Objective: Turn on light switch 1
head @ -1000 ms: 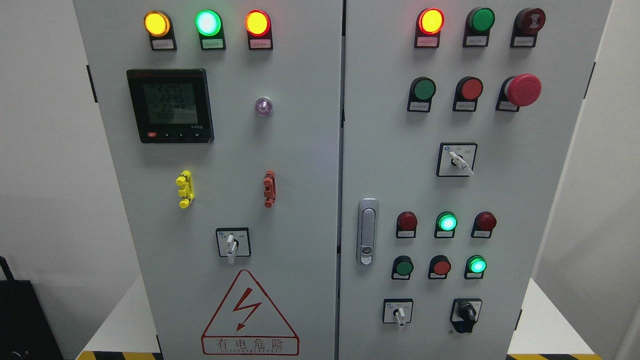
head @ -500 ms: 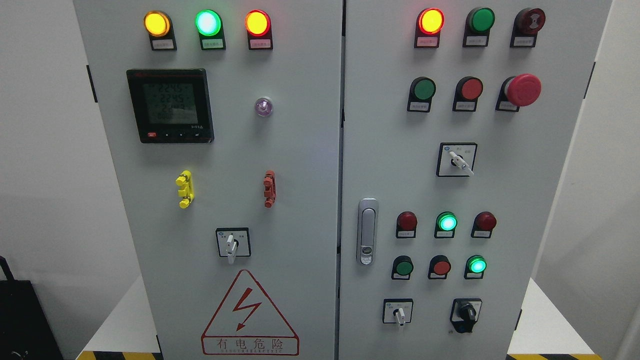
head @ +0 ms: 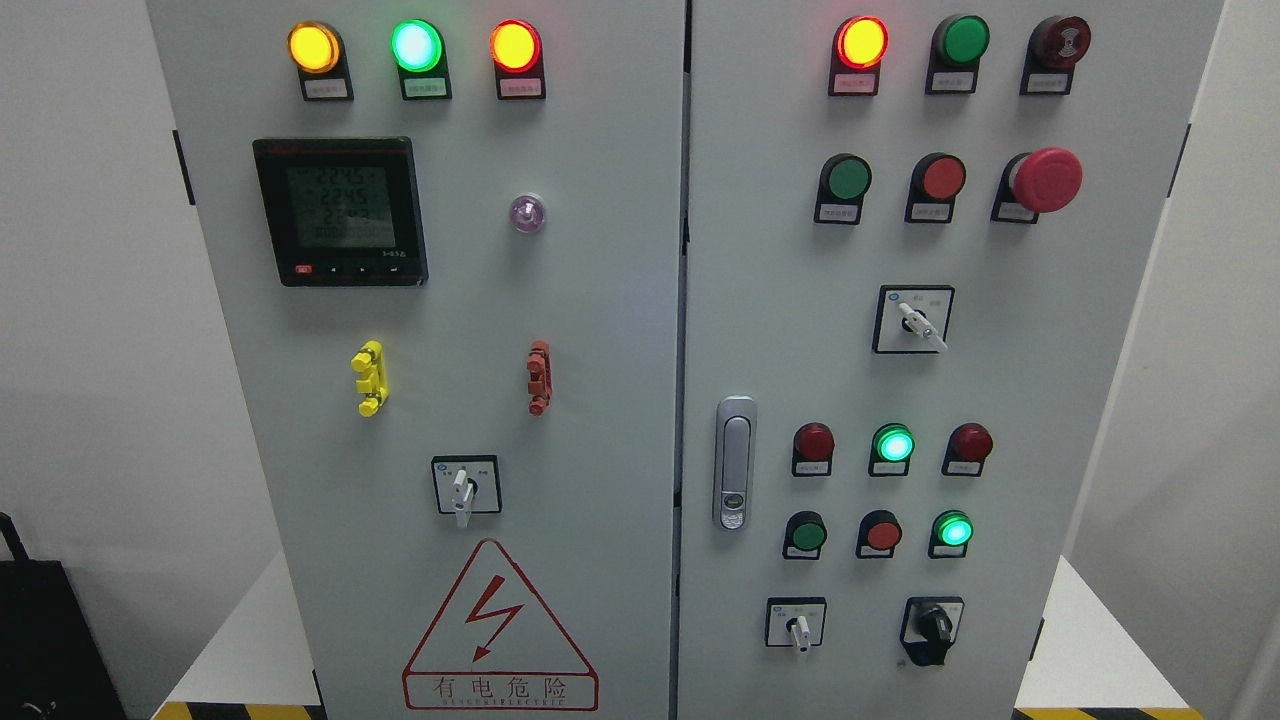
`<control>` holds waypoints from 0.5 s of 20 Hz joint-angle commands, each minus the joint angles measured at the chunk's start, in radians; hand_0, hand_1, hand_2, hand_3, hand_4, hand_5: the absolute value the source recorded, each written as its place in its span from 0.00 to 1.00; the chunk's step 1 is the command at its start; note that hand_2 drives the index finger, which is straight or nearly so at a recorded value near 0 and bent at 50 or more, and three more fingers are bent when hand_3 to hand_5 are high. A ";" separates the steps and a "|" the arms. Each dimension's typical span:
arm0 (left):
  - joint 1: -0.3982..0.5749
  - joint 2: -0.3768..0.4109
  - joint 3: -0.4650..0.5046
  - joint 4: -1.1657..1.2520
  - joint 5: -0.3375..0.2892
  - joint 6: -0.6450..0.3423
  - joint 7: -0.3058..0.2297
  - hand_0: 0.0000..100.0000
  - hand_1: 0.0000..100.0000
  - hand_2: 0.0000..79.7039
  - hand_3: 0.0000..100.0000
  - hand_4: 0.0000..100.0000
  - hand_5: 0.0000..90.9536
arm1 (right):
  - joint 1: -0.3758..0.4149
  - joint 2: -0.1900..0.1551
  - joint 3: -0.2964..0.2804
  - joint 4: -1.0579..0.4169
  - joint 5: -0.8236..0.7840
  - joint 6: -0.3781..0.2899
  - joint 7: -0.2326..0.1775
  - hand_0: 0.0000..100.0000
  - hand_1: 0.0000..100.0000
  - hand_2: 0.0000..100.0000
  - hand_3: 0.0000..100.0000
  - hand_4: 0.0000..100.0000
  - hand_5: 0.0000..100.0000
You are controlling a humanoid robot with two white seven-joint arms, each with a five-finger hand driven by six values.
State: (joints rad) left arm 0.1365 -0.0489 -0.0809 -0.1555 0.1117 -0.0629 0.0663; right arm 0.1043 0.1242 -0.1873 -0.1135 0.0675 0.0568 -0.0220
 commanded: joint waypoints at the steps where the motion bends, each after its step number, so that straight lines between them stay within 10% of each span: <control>1: 0.090 0.023 0.004 -0.278 -0.004 -0.041 0.006 0.38 0.00 0.00 0.02 0.04 0.00 | 0.000 0.000 0.000 0.000 0.000 0.000 0.001 0.00 0.00 0.00 0.00 0.00 0.00; 6: 0.163 0.027 0.088 -0.432 -0.018 -0.335 0.052 0.42 0.08 0.00 0.10 0.16 0.00 | 0.000 0.000 -0.001 0.000 0.000 0.000 0.001 0.00 0.00 0.00 0.00 0.00 0.00; 10: 0.182 0.033 0.118 -0.689 -0.099 -0.387 0.052 0.42 0.13 0.01 0.16 0.23 0.00 | 0.000 0.000 0.000 0.000 0.000 0.000 0.001 0.00 0.00 0.00 0.00 0.00 0.00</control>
State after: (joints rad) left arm 0.2685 -0.0203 -0.0421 -0.4293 0.0705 -0.4011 0.1130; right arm 0.1043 0.1244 -0.1875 -0.1135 0.0675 0.0568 -0.0220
